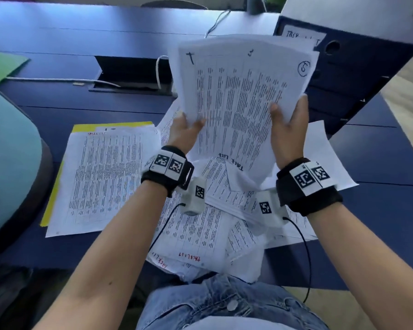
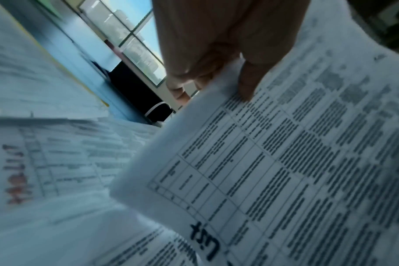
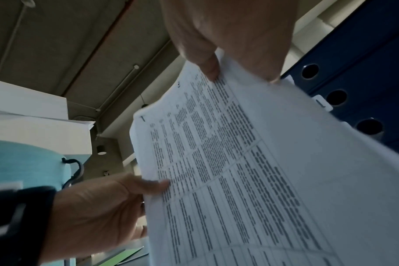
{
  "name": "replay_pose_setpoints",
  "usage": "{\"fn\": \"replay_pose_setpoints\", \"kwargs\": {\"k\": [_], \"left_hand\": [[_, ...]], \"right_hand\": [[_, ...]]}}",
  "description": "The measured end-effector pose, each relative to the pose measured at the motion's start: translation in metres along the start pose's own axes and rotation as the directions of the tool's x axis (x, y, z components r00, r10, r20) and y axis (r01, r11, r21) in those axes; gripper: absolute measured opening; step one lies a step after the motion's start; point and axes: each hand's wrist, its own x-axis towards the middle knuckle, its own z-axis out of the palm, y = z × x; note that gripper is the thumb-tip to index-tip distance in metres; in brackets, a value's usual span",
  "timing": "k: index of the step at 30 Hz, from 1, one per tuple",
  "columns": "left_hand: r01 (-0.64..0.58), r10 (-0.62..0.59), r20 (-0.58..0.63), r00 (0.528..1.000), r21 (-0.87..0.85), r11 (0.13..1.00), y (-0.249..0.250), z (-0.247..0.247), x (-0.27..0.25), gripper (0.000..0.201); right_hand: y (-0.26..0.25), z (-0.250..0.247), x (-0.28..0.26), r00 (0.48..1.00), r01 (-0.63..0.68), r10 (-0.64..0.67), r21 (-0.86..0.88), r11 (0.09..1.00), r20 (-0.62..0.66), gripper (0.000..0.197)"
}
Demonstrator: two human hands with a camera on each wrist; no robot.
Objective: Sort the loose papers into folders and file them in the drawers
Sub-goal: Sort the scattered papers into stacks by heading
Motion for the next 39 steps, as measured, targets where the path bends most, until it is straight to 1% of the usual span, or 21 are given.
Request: {"fn": "replay_pose_setpoints", "kwargs": {"k": [2,3,5,7,9,11,12,14,16,18,20,22,24,25,27,28,29,31,33,36,39], "left_hand": [[-0.003,0.012,-0.060,0.998,0.144,0.990,0.002,-0.002,-0.001,0.025],[-0.040,0.059,-0.085,0.995,0.205,0.978,0.008,-0.005,-0.001,0.025],[-0.169,0.226,-0.114,0.967,0.375,0.912,0.030,-0.014,-0.003,0.039],[-0.259,0.380,-0.081,0.922,0.602,0.756,0.057,-0.023,-0.004,0.043],[-0.278,0.454,0.014,0.891,0.808,0.520,0.083,-0.026,-0.007,0.034],[-0.296,0.503,0.103,0.858,0.899,0.322,0.099,-0.026,-0.010,0.028],[-0.329,0.523,0.144,0.840,0.901,0.281,0.103,-0.027,-0.012,0.028],[-0.413,0.576,0.212,0.790,0.878,0.243,0.105,-0.033,-0.015,0.026],[-0.407,0.617,0.203,0.760,0.889,0.209,0.106,-0.044,-0.017,0.025],[-0.314,0.657,0.073,0.750,0.914,0.257,0.101,-0.059,-0.015,0.028],[-0.252,0.684,-0.173,0.708,0.844,0.474,0.095,-0.078,-0.011,0.058],[-0.223,0.581,-0.423,0.695,0.641,0.734,0.088,-0.101,-0.006,0.091],[-0.119,0.315,-0.536,0.783,0.368,0.922,0.069,-0.125,0.006,0.108],[-0.075,0.171,-0.527,0.833,0.199,0.977,0.056,-0.137,0.011,0.111],[-0.028,-0.045,-0.423,0.905,-0.166,0.986,0.026,-0.159,0.021,0.100],[0.029,-0.106,-0.385,0.917,-0.201,0.979,0.013,-0.170,0.024,0.085],[0.099,-0.146,-0.363,0.920,-0.145,0.984,0.004,-0.180,0.024,0.070],[0.226,-0.182,-0.347,0.920,0.088,0.970,-0.017,-0.200,0.028,0.044],[0.286,-0.208,-0.338,0.918,0.203,0.936,-0.040,-0.216,0.029,0.033],[0.403,-0.289,-0.353,0.890,0.311,0.861,-0.070,-0.233,0.024,0.036],[0.495,-0.361,-0.396,0.845,0.322,0.807,-0.095,-0.241,0.020,0.056]], "right_hand": [[-0.011,0.003,0.002,0.998,0.045,-0.046,-0.020,0.999,-0.045,0.025],[-0.018,0.004,0.004,0.989,0.106,-0.114,-0.088,0.990,-0.097,0.036],[-0.031,0.007,0.005,0.929,0.279,-0.337,-0.309,0.909,-0.154,0.054],[-0.052,0.014,0.003,0.860,0.401,-0.503,-0.498,0.769,-0.083,0.073],[-0.066,0.025,0.004,0.800,0.476,-0.596,-0.675,0.563,0.068,0.073],[-0.071,0.036,0.009,0.787,0.514,-0.550,-0.790,0.334,0.280,0.061],[-0.073,0.041,0.012,0.810,0.524,-0.452,-0.808,0.270,0.374,0.051],[-0.075,0.049,0.014,0.844,0.529,-0.271,-0.798,0.287,0.463,0.027],[-0.076,0.058,0.012,0.864,0.500,-0.164,-0.767,0.401,0.477,0.020],[-0.073,0.068,0.008,0.893,0.423,-0.122,-0.719,0.551,0.432,0.017],[-0.065,0.077,0.007,0.935,0.288,-0.065,-0.639,0.713,0.349,0.019],[-0.056,0.086,0.002,0.960,0.084,0.057,-0.474,0.877,0.275,0.023],[-0.051,0.099,-0.007,0.941,-0.113,0.185,-0.255,0.960,0.283,0.013],[-0.049,0.106,-0.013,0.917,-0.203,0.246,-0.163,0.966,0.314,0.011],[-0.042,0.123,-0.030,0.850,-0.333,0.345,-0.102,0.938,0.397,0.015],[-0.035,0.133,-0.038,0.819,-0.367,0.384,-0.127,0.922,0.425,0.017],[-0.029,0.141,-0.047,0.788,-0.394,0.431,-0.177,0.902,0.439,0.019],[-0.012,0.158,-0.065,0.726,-0.440,0.511,-0.261,0.859,0.459,0.019],[0.008,0.172,-0.083,0.683,-0.438,0.561,-0.352,0.827,0.468,0.018],[0.033,0.184,-0.107,0.624,-0.323,0.630,-0.581,0.747,0.463,0.018],[0.042,0.191,-0.125,0.611,-0.166,0.622,-0.689,0.706,0.490,0.014]]}}
